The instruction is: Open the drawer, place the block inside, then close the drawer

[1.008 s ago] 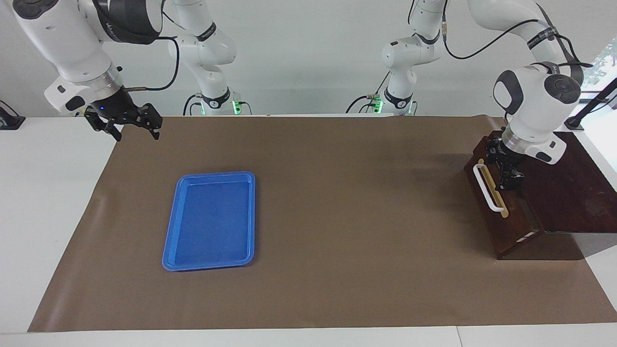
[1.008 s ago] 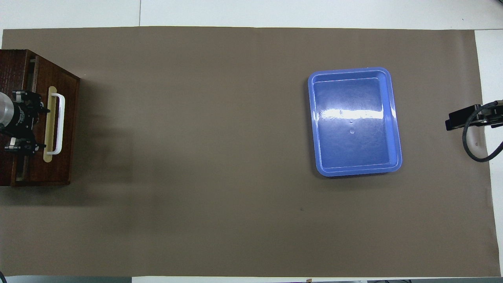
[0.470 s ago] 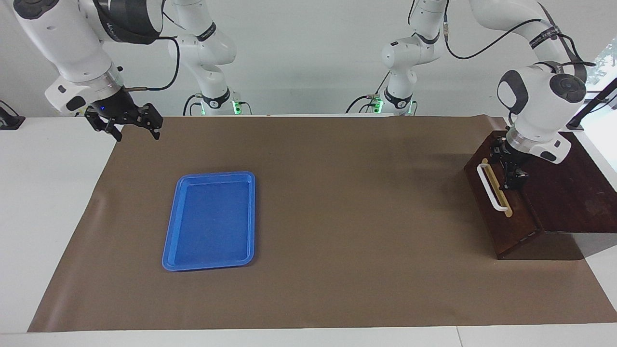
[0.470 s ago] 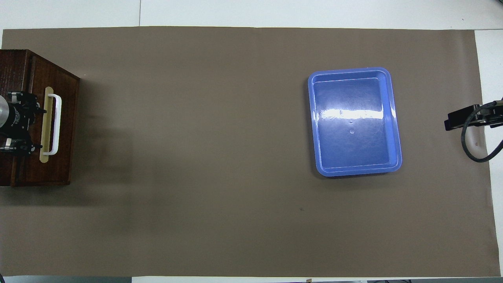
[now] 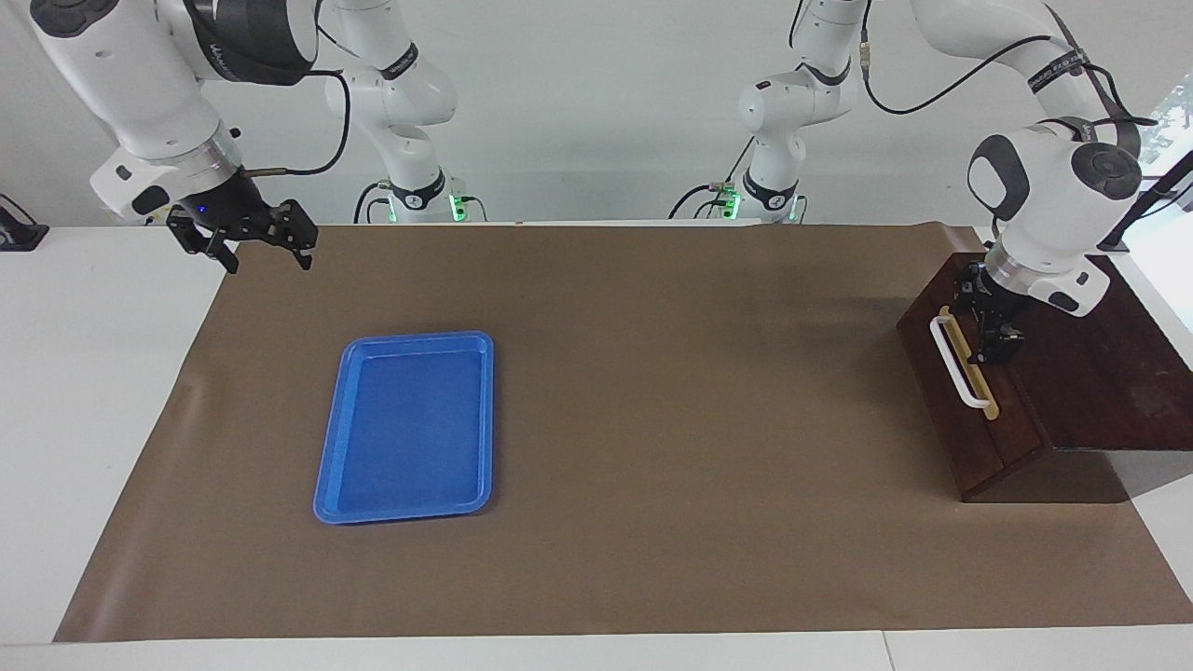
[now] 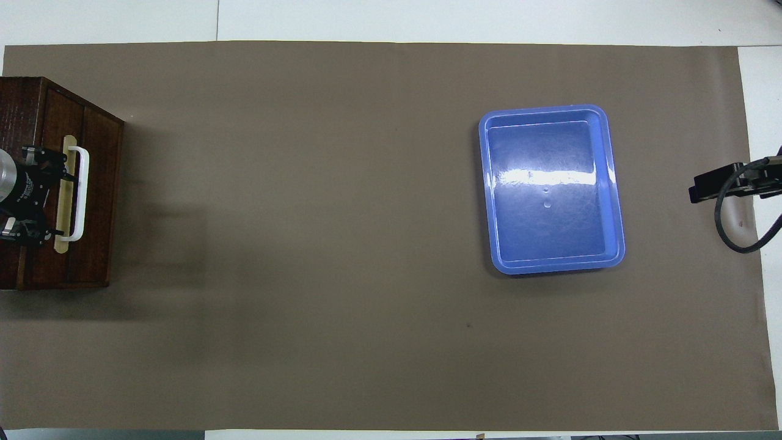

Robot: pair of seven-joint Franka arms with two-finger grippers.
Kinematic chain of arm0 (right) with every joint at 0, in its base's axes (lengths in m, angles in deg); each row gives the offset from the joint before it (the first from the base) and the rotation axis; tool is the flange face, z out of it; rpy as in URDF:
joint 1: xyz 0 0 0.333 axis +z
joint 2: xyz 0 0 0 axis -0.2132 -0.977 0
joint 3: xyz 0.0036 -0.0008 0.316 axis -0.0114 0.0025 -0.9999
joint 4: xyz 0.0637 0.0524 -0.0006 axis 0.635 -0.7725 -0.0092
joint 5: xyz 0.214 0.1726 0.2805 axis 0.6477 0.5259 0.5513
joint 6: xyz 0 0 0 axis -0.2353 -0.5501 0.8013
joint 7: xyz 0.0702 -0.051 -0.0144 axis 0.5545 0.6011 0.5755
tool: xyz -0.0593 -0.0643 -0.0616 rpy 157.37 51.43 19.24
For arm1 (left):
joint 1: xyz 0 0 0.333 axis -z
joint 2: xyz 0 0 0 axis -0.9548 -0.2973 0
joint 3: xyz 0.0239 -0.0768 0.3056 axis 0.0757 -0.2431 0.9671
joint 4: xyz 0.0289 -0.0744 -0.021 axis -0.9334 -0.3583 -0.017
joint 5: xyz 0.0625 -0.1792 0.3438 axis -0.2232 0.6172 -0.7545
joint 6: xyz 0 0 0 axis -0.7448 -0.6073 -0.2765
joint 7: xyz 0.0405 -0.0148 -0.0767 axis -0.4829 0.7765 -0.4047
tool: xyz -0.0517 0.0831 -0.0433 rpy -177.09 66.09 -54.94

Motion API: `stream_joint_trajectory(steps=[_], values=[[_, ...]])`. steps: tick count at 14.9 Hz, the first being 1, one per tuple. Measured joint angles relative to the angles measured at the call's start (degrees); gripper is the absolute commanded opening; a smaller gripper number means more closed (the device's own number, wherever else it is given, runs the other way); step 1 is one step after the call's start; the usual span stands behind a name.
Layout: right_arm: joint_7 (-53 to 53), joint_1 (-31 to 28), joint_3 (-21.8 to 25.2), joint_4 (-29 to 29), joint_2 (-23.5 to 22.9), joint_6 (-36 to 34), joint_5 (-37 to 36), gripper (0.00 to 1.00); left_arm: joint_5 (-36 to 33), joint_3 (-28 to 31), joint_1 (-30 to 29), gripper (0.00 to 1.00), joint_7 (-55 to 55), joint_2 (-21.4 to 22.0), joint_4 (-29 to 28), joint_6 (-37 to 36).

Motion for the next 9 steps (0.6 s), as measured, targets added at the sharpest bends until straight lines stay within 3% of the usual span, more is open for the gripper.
stream_joint_trajectory(steps=[5, 9], values=[[0.0, 0.0, 0.01, 0.0, 0.0, 0.0, 0.0, 1.0, 0.16, -0.91, 8.85, 1.0, 7.37, 4.99, 2.01, -8.45], [0.0, 0.0, 0.02, 0.0, 0.0, 0.0, 0.0, 1.0, 3.67, -1.45, 10.35, 1.0, 21.76, 7.06, 4.32, -12.55]])
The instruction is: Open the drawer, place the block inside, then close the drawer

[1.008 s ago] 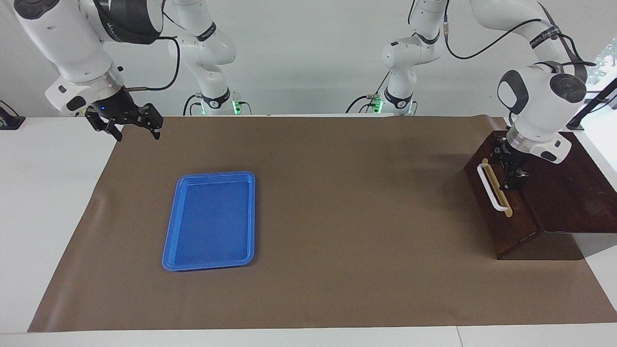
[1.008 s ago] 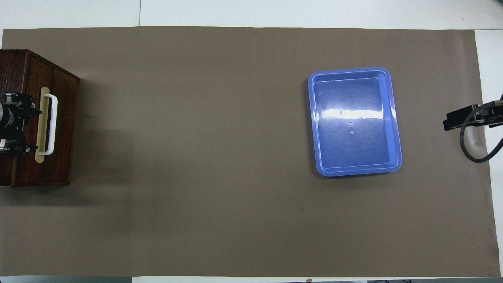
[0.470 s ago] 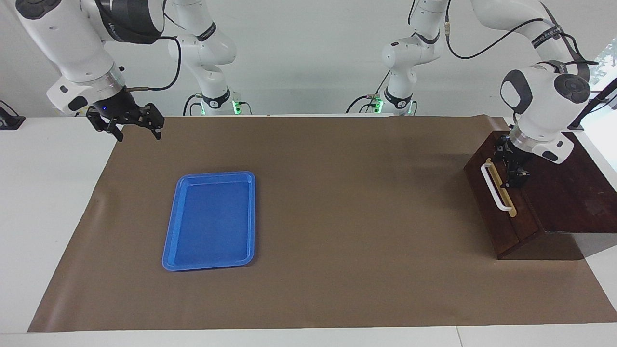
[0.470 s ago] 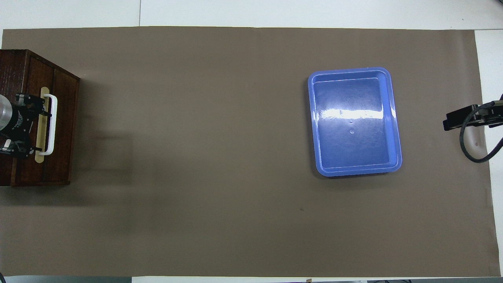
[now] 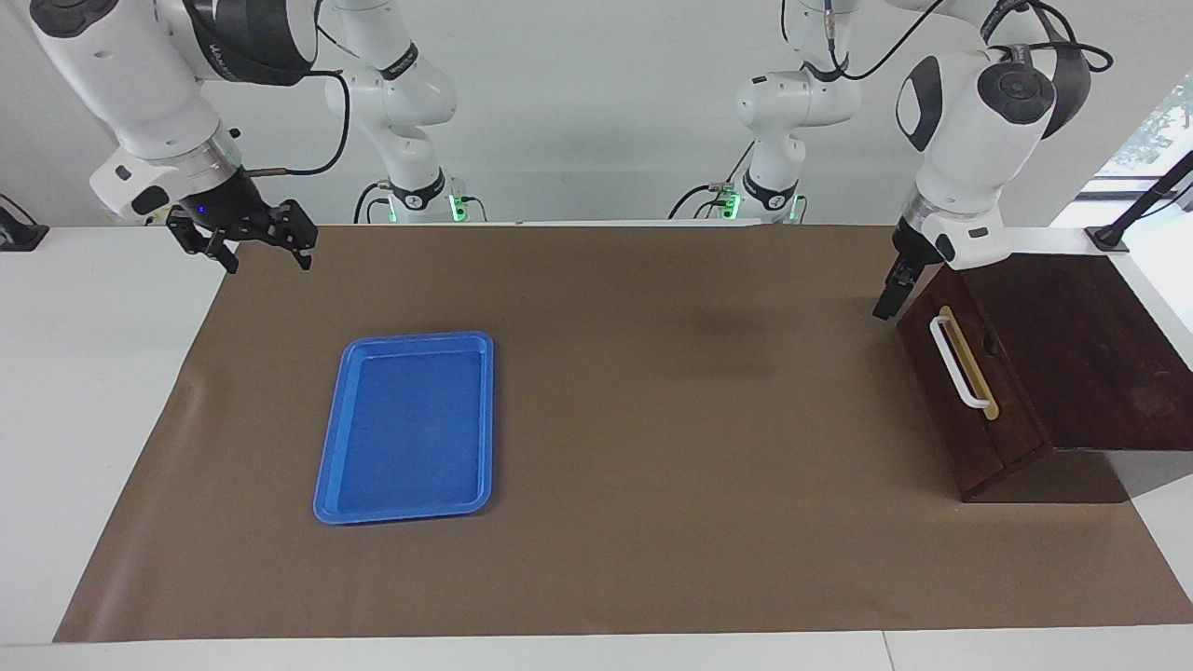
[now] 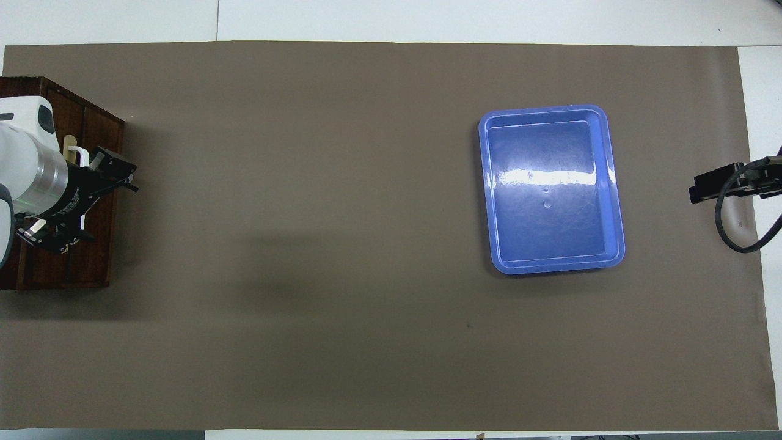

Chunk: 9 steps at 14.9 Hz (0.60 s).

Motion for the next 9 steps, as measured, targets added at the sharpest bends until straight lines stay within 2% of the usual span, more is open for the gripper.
stream_joint_trajectory(steps=[6, 9], values=[[0.0, 0.0, 0.01, 0.0, 0.0, 0.0, 0.0, 1.0, 1.92, 0.21, -0.07, 1.0, 31.77, -0.2, 4.23, -7.5], [0.0, 0.0, 0.04, 0.0, 0.0, 0.0, 0.0, 1.0, 1.93, 0.28, -0.07, 1.0, 37.13, -0.73, 4.76, -8.58]])
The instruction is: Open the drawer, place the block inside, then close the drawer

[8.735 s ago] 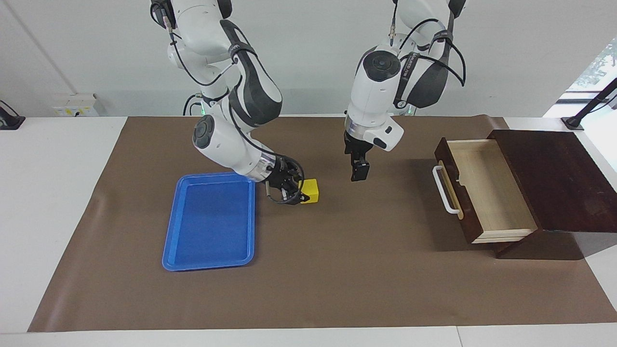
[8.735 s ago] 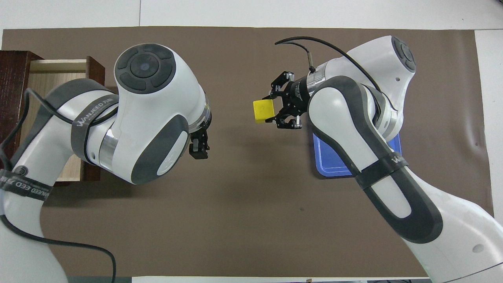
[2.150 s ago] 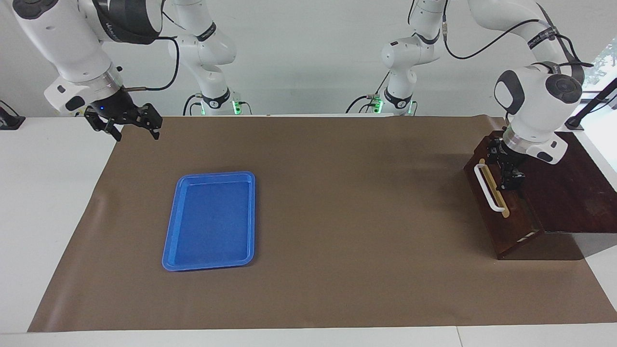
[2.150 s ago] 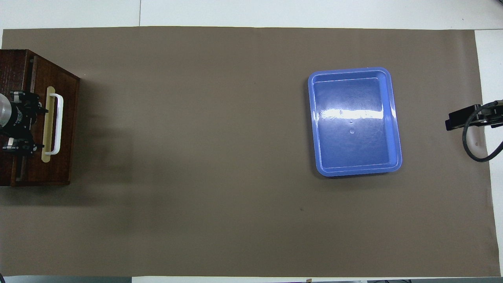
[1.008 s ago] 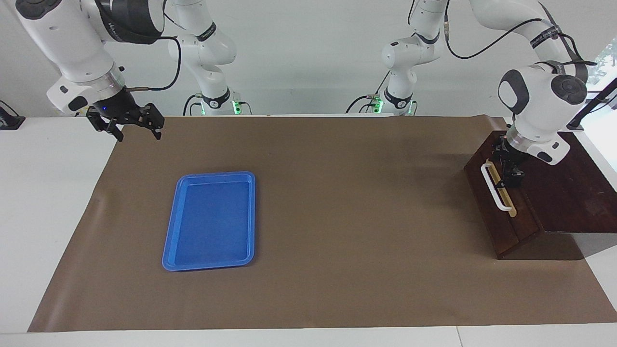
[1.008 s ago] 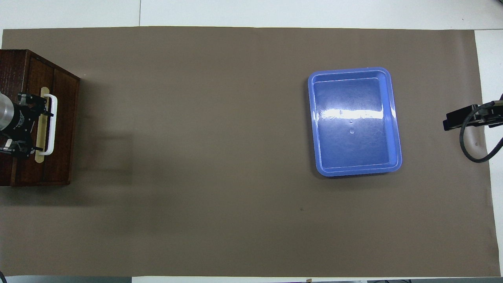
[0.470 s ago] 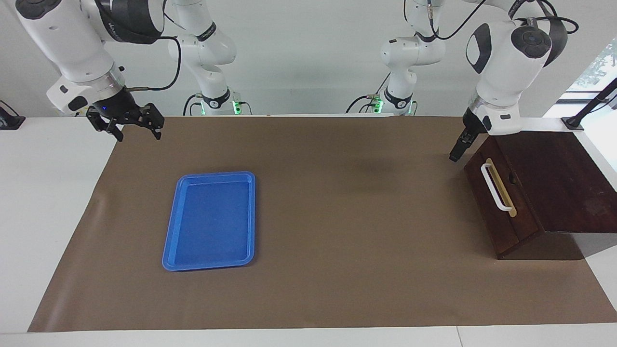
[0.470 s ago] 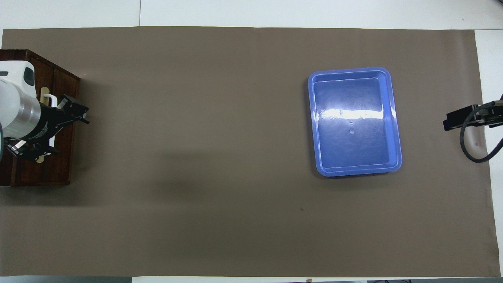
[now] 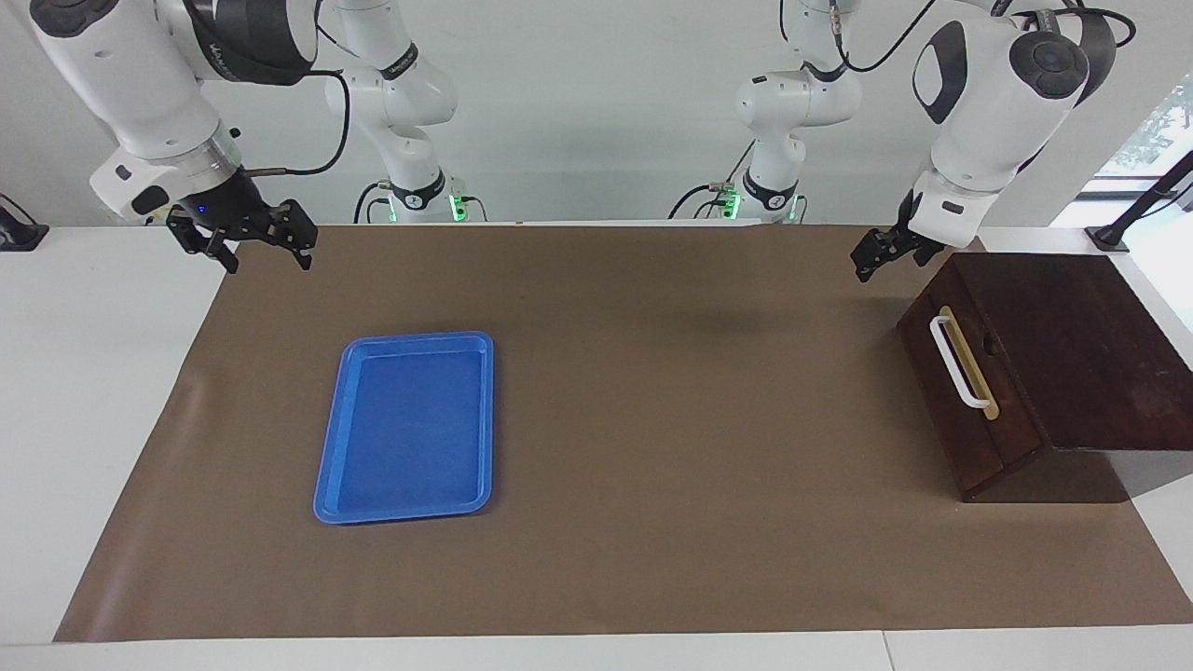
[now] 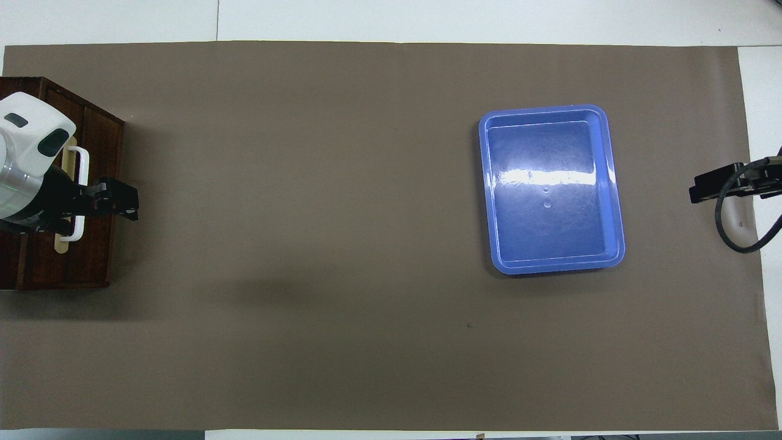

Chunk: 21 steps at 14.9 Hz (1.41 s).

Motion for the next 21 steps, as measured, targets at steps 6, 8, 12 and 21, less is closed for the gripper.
stream_joint_trajectory(steps=[6, 8, 12, 21], values=[[0.0, -0.01, 0.11, 0.0, 0.0, 0.0, 0.0, 1.0, 0.03, 0.11, 0.15, 1.0, 7.24, -5.47, 8.73, -5.93], [0.0, -0.01, 0.14, 0.0, 0.0, 0.0, 0.0, 1.0, 0.03, 0.14, 0.66, 1.0, 8.66, -5.55, 8.89, -6.32], [0.0, -0.01, 0.17, 0.0, 0.0, 0.0, 0.0, 1.0, 0.03, 0.19, 1.3, 1.0, 10.56, -5.69, 9.27, -6.31], [0.0, -0.02, 0.2, 0.0, 0.0, 0.0, 0.0, 1.0, 0.08, 2.87, 1.52, 1.0, 12.45, -5.7, 10.83, -6.23]])
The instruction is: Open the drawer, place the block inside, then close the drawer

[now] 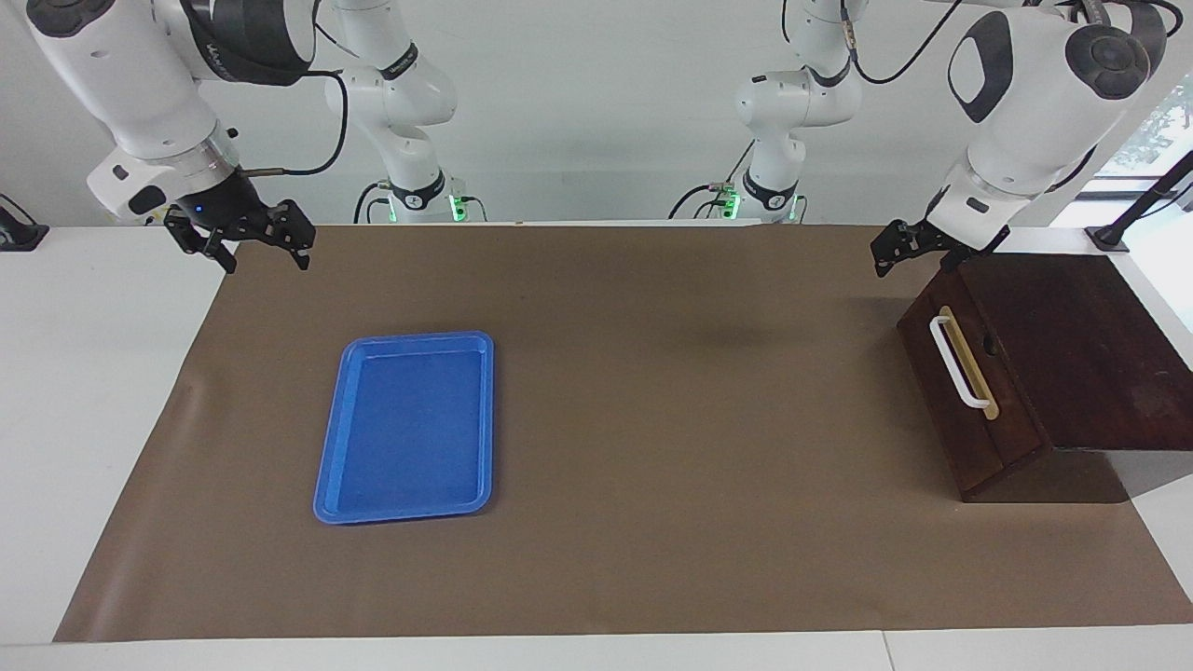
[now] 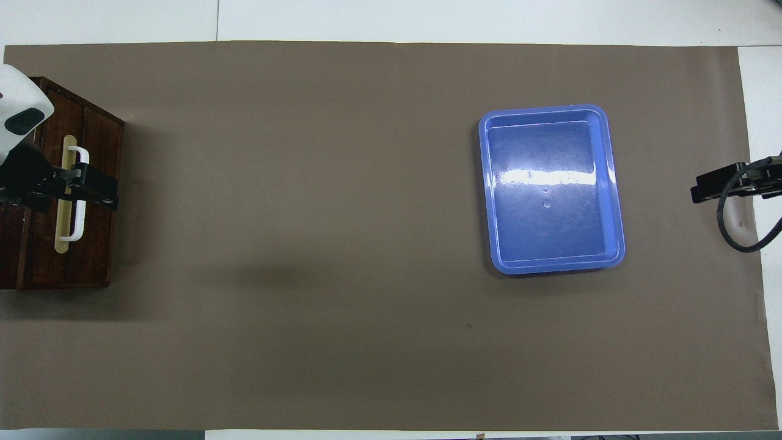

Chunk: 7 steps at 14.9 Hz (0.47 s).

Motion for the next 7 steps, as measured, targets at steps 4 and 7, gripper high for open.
stream_joint_trajectory(steps=[4, 7], values=[[0.0, -0.01, 0.01, 0.0, 0.0, 0.0, 0.0, 1.0, 0.02, 0.02, 0.01, 1.0, 0.0, 0.0, 0.13, 0.86], [0.01, -0.01, 0.01, 0.0, 0.0, 0.0, 0.0, 1.0, 0.21, 0.06, 0.01, 1.0, 0.0, 0.0, 0.16, 1.99]])
